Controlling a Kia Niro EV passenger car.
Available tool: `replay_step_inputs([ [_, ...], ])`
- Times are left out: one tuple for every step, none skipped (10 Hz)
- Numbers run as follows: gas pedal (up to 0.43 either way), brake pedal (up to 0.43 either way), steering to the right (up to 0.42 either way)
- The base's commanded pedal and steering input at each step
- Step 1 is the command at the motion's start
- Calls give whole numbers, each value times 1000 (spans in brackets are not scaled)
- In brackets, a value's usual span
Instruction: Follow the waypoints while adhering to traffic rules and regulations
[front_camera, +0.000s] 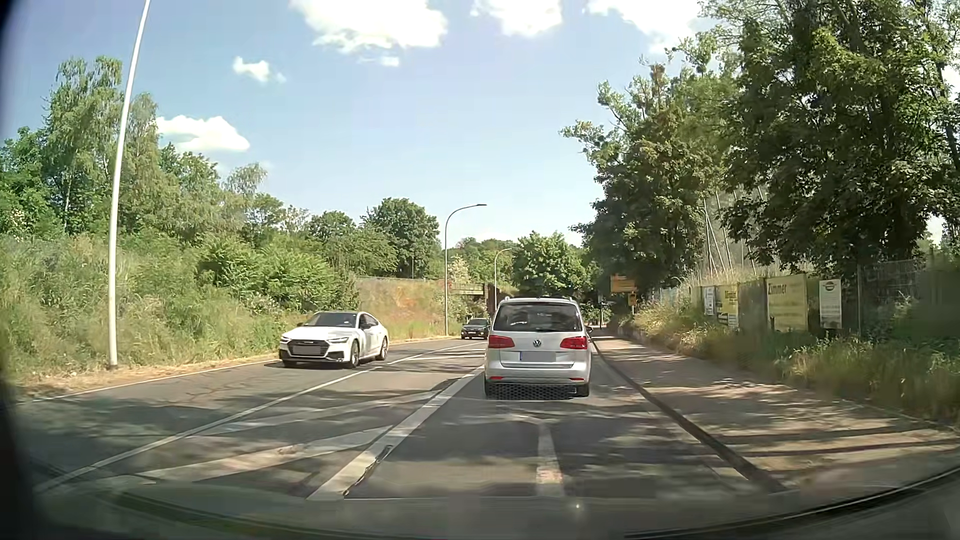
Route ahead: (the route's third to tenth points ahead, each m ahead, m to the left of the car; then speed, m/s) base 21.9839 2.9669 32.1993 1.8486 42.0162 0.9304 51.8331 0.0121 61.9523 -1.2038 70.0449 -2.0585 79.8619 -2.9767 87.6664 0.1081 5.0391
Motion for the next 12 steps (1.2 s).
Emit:
replay_step_inputs([
  [350, 30, 15],
  [350, 30, 18],
  [350, 30, 21],
  [358, 30, 24],
  [378, 30, 25],
  [390, 30, 25],
  [390, 37, 24],
  [390, 30, 22],
  [378, 30, 21],
  [378, 30, 21],
  [350, 30, 21],
  [319, 30, 20],
])
